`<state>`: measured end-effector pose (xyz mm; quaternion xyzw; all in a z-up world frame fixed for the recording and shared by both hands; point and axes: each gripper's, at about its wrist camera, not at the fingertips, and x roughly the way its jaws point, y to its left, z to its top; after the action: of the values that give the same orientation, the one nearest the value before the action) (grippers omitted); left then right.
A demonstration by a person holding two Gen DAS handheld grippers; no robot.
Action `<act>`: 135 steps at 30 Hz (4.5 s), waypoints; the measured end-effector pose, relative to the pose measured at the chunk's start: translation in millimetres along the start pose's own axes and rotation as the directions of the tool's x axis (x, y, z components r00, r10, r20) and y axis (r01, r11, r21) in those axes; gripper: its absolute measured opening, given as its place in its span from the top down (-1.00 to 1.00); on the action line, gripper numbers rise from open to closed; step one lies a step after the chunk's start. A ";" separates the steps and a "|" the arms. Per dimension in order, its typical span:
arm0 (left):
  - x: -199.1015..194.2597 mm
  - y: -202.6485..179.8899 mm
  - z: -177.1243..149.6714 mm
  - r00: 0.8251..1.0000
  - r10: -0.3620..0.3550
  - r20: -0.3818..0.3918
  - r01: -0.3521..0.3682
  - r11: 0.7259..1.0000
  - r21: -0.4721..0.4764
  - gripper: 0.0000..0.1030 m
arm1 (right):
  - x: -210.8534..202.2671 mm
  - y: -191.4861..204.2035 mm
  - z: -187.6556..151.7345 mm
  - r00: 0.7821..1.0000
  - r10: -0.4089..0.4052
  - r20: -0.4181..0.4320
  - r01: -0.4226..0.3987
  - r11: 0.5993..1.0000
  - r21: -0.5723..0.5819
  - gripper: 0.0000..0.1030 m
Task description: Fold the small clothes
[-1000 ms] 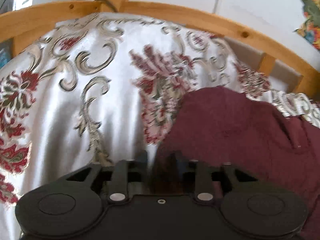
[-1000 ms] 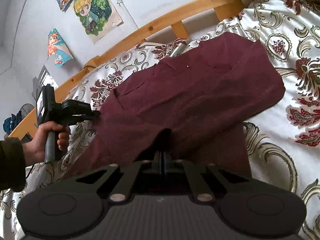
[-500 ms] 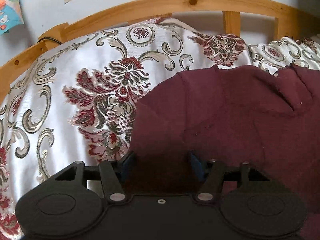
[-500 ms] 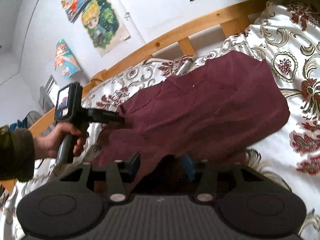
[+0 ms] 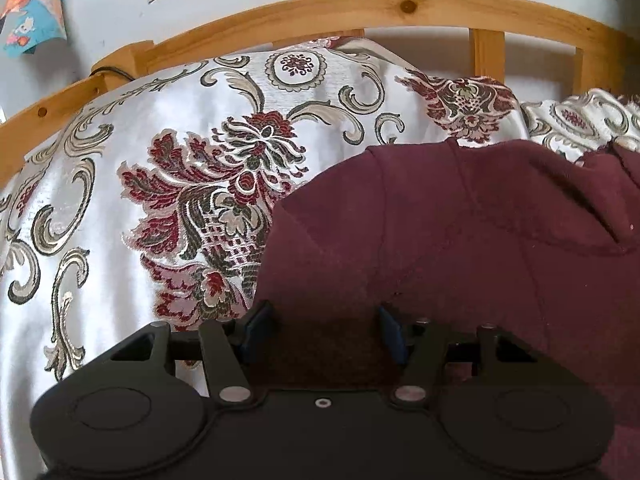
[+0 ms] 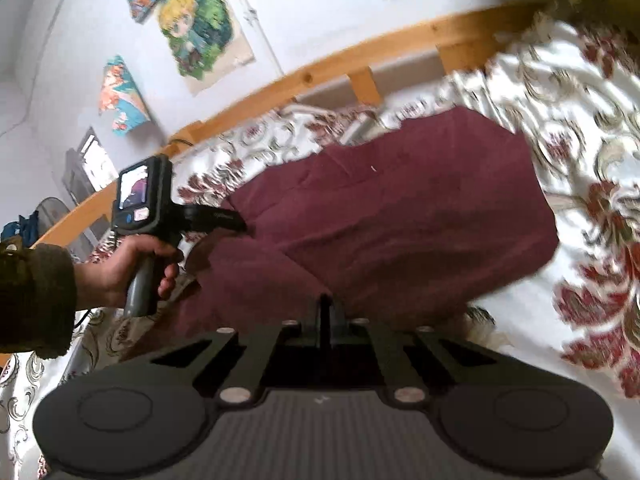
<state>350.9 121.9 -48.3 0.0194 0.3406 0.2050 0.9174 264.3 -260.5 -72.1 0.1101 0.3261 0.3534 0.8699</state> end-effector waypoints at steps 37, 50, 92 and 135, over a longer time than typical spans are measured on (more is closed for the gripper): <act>-259.5 44.8 -174.2 0.911 -0.409 0.055 0.388 0.893 0.229 -0.99 | -98.2 24.2 -11.0 0.946 -0.323 -0.023 0.311 0.926 -0.213 -0.99; -247.9 5.3 -216.5 0.963 -0.266 -0.045 0.254 0.835 0.488 -0.99 | -80.5 77.1 -85.0 0.914 -0.371 -0.164 0.248 0.831 -0.497 -0.99; -352.4 101.7 -218.8 0.910 -0.353 0.215 0.309 0.926 0.215 0.86 | -189.3 151.4 -92.6 0.936 -0.347 0.058 0.320 0.771 -0.550 0.86; -52.2 10.1 -7.3 0.905 -0.322 -0.277 0.344 0.939 0.031 0.68 | 30.2 -7.3 69.6 0.897 -0.441 -0.039 0.406 0.855 -0.324 0.81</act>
<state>306.9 110.0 -19.9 -0.0305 0.4674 0.0325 0.8829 329.4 -242.4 -36.9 -0.1210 0.3312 0.2050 0.9130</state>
